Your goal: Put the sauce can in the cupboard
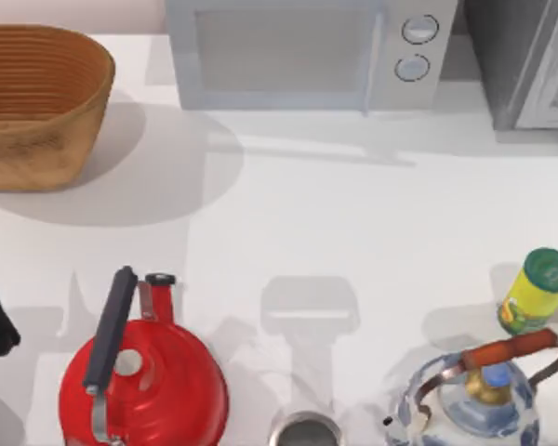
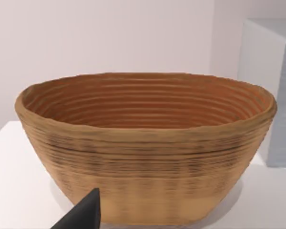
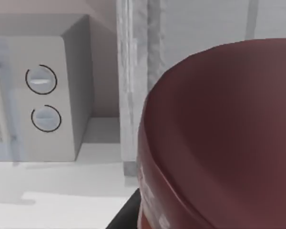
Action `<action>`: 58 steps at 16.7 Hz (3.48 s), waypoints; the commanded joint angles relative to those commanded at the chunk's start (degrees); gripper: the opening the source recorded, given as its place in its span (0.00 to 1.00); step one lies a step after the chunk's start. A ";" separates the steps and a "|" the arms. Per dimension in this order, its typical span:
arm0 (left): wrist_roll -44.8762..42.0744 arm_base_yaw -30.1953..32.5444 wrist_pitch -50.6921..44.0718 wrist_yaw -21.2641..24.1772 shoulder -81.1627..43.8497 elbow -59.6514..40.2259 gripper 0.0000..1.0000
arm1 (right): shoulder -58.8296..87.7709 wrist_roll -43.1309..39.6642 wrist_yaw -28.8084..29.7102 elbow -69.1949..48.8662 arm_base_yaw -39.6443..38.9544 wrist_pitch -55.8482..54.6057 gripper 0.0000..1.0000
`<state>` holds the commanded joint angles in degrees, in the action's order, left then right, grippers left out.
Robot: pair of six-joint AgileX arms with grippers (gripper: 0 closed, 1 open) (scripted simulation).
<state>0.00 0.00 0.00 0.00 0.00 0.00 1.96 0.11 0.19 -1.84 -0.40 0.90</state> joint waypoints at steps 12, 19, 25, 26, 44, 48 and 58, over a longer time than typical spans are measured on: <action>0.00 0.00 0.00 0.00 0.00 0.00 1.00 | 45.32 -0.56 7.60 -57.23 -4.94 18.58 0.00; 0.00 0.00 0.00 0.00 0.00 0.00 1.00 | 69.03 -0.13 10.31 -95.23 -9.40 26.88 0.00; 0.00 0.00 0.00 0.00 0.00 0.00 1.00 | 75.53 0.88 11.27 -105.02 -10.60 28.79 0.00; 0.00 0.00 0.00 0.00 0.00 0.00 1.00 | 75.53 0.88 11.27 -105.02 -10.60 28.79 0.00; 0.00 0.00 0.00 0.00 0.00 0.00 1.00 | 104.93 0.92 6.79 -129.82 -5.49 24.11 0.00; 0.00 0.00 0.00 0.00 0.00 0.00 1.00 | 104.93 0.92 6.79 -129.82 -5.49 24.11 0.08; 0.00 0.00 0.00 0.00 0.00 0.00 1.00 | 104.93 0.92 6.79 -129.82 -5.49 24.11 0.83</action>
<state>0.00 0.00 0.00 0.00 0.00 0.00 106.89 1.03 6.98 -131.67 -5.89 25.01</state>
